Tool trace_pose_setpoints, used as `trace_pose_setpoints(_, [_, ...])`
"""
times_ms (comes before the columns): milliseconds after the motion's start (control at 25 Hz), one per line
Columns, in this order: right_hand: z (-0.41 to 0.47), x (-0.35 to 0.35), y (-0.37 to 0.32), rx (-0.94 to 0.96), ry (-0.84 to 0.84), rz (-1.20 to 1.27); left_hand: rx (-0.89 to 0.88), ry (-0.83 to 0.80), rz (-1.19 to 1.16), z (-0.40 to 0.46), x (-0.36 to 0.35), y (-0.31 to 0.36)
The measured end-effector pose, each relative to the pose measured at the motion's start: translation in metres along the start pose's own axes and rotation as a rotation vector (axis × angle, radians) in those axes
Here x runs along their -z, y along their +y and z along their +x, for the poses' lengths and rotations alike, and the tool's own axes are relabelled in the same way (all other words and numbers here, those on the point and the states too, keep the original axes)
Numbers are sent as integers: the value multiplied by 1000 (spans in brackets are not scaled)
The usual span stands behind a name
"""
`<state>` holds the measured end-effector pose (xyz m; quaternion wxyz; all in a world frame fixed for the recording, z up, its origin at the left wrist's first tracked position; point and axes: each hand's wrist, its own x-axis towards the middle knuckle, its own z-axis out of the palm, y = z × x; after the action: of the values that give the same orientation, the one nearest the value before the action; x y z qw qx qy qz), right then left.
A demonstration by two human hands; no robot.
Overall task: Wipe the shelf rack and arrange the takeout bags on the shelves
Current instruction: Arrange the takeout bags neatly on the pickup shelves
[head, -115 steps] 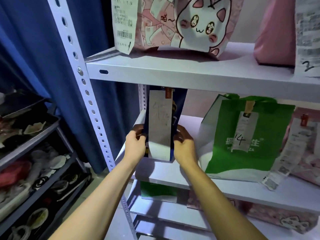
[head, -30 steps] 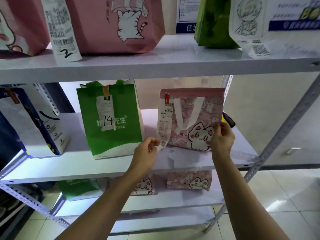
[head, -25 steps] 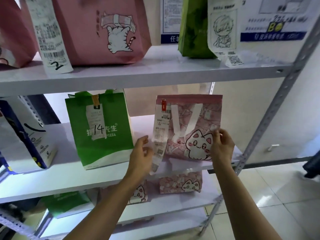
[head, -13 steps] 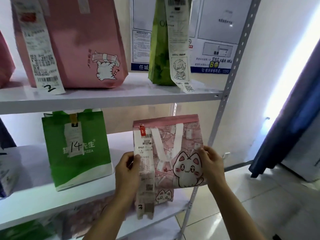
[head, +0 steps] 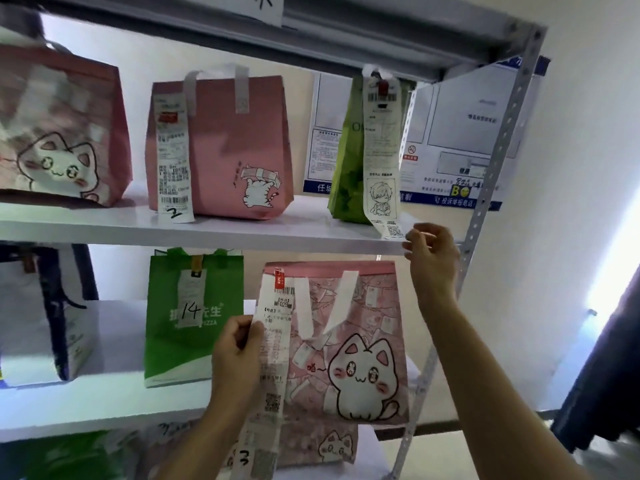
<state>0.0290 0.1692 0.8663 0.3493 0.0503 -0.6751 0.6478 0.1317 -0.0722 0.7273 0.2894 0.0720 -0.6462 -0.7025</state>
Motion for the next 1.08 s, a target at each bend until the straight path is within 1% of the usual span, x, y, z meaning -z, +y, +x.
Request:
trace_pose_setpoints(160, [75,-41,-16,-2,-56,-48,-16,101,33,-4,-4,1])
trace_pose_setpoints(320, [135,-60,-15,-47,-122,-111,-54,205,61,-10,-9,3])
trace_pose_setpoints(520, [178,-75,-10,-107,-229,19,-122,307,115,-23,-17,5])
trace_pose_setpoints(600, [185,-80,-10,-111,-253,54,-147,336,143,-29,-19,6])
trace_pose_setpoints(720, [183,-81,-7,-125,-236,103,-143,365,142,-37,-19,5])
trace_pose_setpoints(840, [172,-77,-11,-162,-213,212,-157,384,141,-46,-16,6])
trace_pose_setpoints(960, [150,-60,-24,-198,-173,326,-171,394,143,-54,-8,9])
trace_pose_setpoints(1080, [123,-33,-45,-196,-127,378,-186,381,171,-60,8,13])
